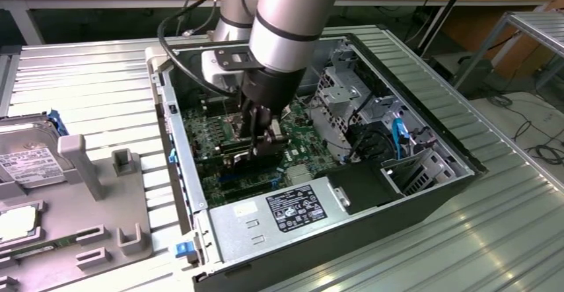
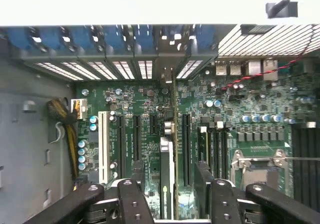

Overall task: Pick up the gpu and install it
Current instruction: 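Insert the gpu into the slot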

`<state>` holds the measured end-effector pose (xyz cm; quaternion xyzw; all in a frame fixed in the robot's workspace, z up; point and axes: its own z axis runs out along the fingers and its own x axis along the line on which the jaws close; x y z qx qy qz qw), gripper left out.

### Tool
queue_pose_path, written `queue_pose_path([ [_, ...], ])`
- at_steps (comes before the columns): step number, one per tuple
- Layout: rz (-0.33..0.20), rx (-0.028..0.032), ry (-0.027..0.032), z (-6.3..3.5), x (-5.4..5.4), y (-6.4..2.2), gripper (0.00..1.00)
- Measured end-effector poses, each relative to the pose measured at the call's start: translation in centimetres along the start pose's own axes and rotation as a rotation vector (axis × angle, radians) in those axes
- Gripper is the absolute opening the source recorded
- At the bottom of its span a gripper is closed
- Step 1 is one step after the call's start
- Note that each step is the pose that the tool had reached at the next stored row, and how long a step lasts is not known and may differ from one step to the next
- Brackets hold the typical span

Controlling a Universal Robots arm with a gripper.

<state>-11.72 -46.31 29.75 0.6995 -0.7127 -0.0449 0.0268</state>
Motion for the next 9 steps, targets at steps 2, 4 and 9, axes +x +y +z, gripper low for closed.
queue_pose_path([
  [2,0.000,-0.0001,-0.0002,-0.47,0.00,0.05,0.52],
  [4,0.000,-0.0009,-0.0001,-0.47,0.00,0.04,0.52],
  [9,0.000,-0.0029,0.0001,-0.48,0.00,0.04,0.26],
])
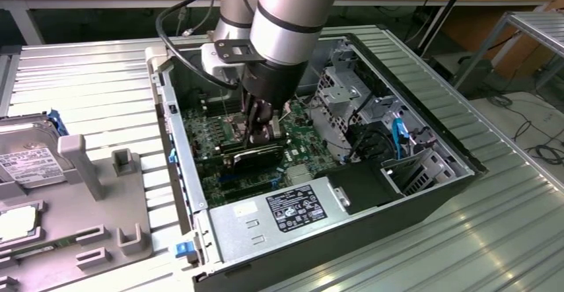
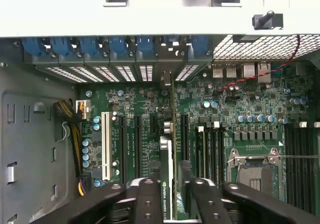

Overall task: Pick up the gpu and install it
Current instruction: 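Insert the gpu into the slot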

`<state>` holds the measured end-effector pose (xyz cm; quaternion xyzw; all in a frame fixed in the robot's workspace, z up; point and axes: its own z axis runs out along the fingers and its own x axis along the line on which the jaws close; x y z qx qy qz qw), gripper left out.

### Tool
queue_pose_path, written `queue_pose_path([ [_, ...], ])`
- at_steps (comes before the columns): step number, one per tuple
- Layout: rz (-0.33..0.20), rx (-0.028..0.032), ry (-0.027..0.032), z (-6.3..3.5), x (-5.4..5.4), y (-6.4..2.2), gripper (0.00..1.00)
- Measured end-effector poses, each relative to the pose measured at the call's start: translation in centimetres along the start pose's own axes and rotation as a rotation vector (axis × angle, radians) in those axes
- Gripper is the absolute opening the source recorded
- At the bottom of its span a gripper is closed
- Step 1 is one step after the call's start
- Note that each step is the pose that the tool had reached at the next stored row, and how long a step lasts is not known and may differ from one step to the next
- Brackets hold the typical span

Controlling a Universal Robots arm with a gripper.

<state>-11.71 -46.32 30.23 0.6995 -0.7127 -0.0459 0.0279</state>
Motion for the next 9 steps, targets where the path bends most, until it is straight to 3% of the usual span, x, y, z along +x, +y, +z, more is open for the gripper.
queue_pose_path([
  [3,0.000,-0.0009,0.0000,0.00,0.00,0.00,0.11],
  [9,0.000,-0.0030,0.0001,0.00,0.00,0.00,0.11],
])
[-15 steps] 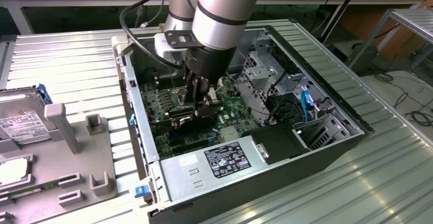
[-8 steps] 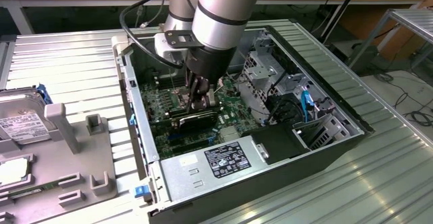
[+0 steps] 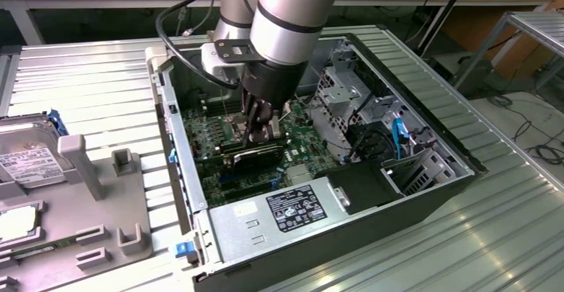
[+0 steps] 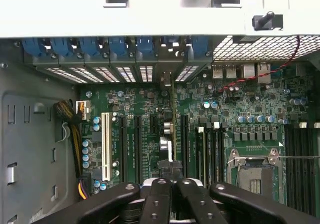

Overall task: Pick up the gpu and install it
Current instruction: 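Press down on the gpu until it lock into place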

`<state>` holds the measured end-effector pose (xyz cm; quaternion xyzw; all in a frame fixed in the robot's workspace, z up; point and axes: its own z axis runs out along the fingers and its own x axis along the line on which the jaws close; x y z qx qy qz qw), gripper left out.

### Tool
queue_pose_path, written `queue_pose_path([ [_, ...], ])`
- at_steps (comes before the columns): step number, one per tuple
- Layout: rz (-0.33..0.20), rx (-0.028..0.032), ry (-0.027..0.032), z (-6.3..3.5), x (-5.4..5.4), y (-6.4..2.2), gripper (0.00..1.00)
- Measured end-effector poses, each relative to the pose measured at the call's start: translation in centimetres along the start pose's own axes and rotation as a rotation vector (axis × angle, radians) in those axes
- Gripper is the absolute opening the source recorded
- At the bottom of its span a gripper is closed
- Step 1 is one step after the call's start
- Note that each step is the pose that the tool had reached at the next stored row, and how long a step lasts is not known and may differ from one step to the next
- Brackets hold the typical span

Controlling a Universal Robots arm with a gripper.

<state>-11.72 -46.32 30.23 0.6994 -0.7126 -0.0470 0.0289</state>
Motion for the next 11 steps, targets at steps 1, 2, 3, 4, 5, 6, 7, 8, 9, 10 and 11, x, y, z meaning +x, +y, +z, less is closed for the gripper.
queue_pose_path([
  [1,0.000,-0.0005,0.0001,0.00,0.00,0.00,0.11],
  [2,0.000,-0.0008,0.0000,0.00,0.00,0.00,0.11],
  [3,0.000,-0.0012,0.0000,0.00,0.00,0.00,0.11],
  [4,0.000,-0.0017,0.0001,0.00,0.00,0.00,0.11],
  [5,0.000,-0.0025,0.0001,0.00,0.00,0.00,0.11],
  [6,0.000,-0.0028,0.0001,0.00,0.00,0.00,0.11],
  [7,0.000,-0.0030,0.0000,0.00,0.00,0.00,0.11],
  [8,0.000,-0.0033,0.0000,0.00,0.00,0.00,0.11],
  [9,0.000,-0.0035,0.0001,0.00,0.00,0.00,0.11],
  [10,0.000,-0.0038,0.0001,0.00,0.00,0.00,0.11],
  [11,0.000,-0.0041,0.0001,0.00,0.00,0.00,0.11],
])
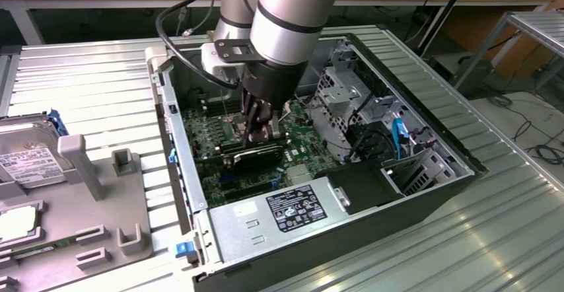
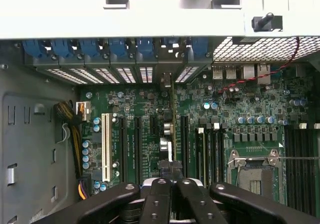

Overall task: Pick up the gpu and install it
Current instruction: 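Press down on the gpu until it lock into place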

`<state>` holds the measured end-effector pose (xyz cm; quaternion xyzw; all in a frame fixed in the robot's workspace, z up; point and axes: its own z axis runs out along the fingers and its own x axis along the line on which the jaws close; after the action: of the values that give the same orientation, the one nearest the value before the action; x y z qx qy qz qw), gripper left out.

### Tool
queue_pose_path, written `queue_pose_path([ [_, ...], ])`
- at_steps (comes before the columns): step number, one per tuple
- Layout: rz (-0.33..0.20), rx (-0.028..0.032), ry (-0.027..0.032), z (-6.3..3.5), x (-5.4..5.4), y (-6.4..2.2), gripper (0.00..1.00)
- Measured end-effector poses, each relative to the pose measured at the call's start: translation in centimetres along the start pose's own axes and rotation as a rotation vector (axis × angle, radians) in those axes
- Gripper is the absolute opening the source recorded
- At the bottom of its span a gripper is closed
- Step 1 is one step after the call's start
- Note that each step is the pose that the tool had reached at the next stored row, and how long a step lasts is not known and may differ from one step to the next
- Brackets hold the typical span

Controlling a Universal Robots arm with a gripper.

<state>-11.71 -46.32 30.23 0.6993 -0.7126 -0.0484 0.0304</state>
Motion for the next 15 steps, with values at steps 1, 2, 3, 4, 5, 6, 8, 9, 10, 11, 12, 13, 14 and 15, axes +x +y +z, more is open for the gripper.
queue_pose_path([
  [1,0.000,-0.0004,0.0000,0.00,0.0,0.00,0.11],
  [2,0.000,-0.0010,0.0000,0.00,0.0,0.00,0.11],
  [3,0.000,-0.0002,-0.0002,0.04,0.0,0.04,0.11],
  [4,0.000,0.0004,-0.0003,0.17,0.0,0.09,0.11],
  [5,0.000,0.0018,0.0001,0.25,0.0,0.39,0.11],
  [6,0.000,0.0097,0.0001,0.37,0.0,0.57,0.11],
  [8,-0.001,0.0336,0.0000,0.56,0.0,0.85,0.11],
  [9,-0.001,0.0454,0.0005,0.65,0.0,0.98,0.11],
  [10,-0.001,0.0552,0.0011,0.71,0.0,1.08,0.11],
  [11,-0.001,0.0623,0.0012,0.78,0.0,1.15,0.11],
  [12,-0.002,0.0678,0.0011,0.84,0.0,1.21,0.11],
  [13,-0.001,0.0699,0.0025,0.88,0.0,1.21,0.11],
  [14,-0.002,0.0703,0.0029,1.04,0.0,1.19,0.11],
  [15,-0.002,0.0704,0.0028,1.27,0.0,1.17,0.11],
])
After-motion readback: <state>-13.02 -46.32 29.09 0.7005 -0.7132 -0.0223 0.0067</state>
